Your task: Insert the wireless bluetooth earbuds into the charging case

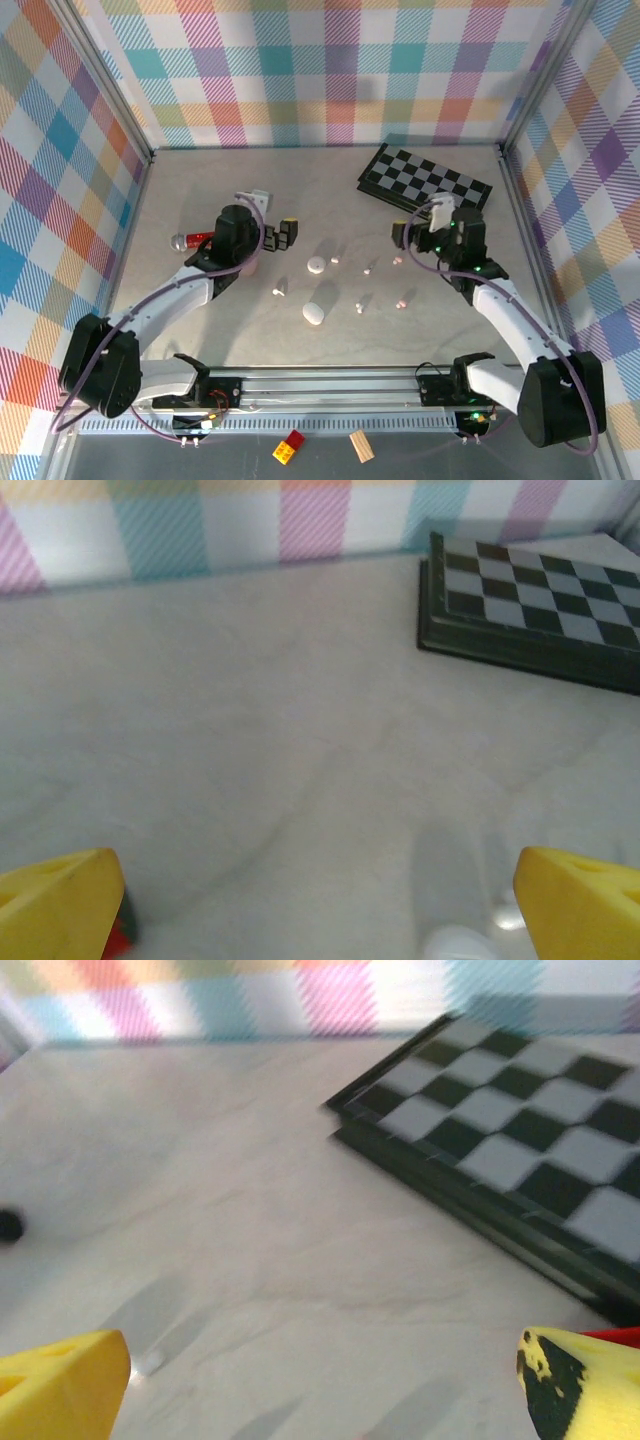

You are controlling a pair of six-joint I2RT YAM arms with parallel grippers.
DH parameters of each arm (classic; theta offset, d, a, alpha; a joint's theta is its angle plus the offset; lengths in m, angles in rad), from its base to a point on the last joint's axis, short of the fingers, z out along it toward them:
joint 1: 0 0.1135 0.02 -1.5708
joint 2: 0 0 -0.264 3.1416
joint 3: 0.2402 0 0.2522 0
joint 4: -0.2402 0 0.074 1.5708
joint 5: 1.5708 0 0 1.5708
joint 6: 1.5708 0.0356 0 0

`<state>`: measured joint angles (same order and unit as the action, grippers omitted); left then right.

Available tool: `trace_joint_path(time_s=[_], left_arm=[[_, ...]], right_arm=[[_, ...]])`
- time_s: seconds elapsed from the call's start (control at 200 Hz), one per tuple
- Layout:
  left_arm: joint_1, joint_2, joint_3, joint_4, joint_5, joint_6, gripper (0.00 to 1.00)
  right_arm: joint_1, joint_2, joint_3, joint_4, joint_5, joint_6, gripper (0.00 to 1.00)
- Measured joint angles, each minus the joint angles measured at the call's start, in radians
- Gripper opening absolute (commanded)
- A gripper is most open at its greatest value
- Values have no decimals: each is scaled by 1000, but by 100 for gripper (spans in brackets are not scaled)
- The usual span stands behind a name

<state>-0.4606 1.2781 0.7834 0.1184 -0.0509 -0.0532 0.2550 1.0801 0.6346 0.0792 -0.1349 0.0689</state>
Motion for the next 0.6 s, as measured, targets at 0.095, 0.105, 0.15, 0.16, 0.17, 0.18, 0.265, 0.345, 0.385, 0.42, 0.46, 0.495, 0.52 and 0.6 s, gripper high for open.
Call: trace_joint_path(time_s=[0.095, 0.105, 0.15, 0.16, 0.17, 0.18, 0.265, 0.345, 0.385, 0.42, 0.46, 0.495, 0.52, 0.6], left_arm=[[3, 49, 44, -69, 45, -67, 100], [5, 53, 47, -74, 49, -71, 100], [10, 72, 56, -100, 74, -100, 100], [11, 76, 57, -103, 80, -106, 100], [14, 80, 58, -109, 86, -113, 100], [15, 83, 60, -113, 91, -118, 100], [50, 113, 61, -139, 142, -169, 100], [95, 128, 61, -155, 175, -211, 100], [115, 131, 61, -161, 185, -227, 100], [130, 131, 60, -164, 193, -242, 100], [144, 131, 59, -166, 200, -253, 100], [154, 131, 57, -166, 204, -264, 100], [160, 131, 55, -166, 208, -270, 100], [170, 129, 44, -166, 216, -283, 100]], right_arm=[[122, 35, 2, 1, -21, -38, 99], [134, 40, 3, 1, -23, -42, 99], [188, 80, 10, 1, -30, -58, 99], [198, 90, 11, 2, -31, -61, 99], [206, 99, 13, 2, -32, -63, 99], [218, 111, 16, 2, -35, -67, 99], [299, 219, 54, 2, -39, -93, 99], [357, 316, 105, 2, -25, -112, 99], [381, 360, 135, 0, -10, -117, 99], [399, 404, 169, -6, 8, -123, 99], [415, 447, 205, -12, 24, -132, 99], [429, 486, 240, -22, 37, -142, 99], [437, 512, 265, -30, 43, -151, 99], [459, 583, 333, -57, 60, -177, 100]])
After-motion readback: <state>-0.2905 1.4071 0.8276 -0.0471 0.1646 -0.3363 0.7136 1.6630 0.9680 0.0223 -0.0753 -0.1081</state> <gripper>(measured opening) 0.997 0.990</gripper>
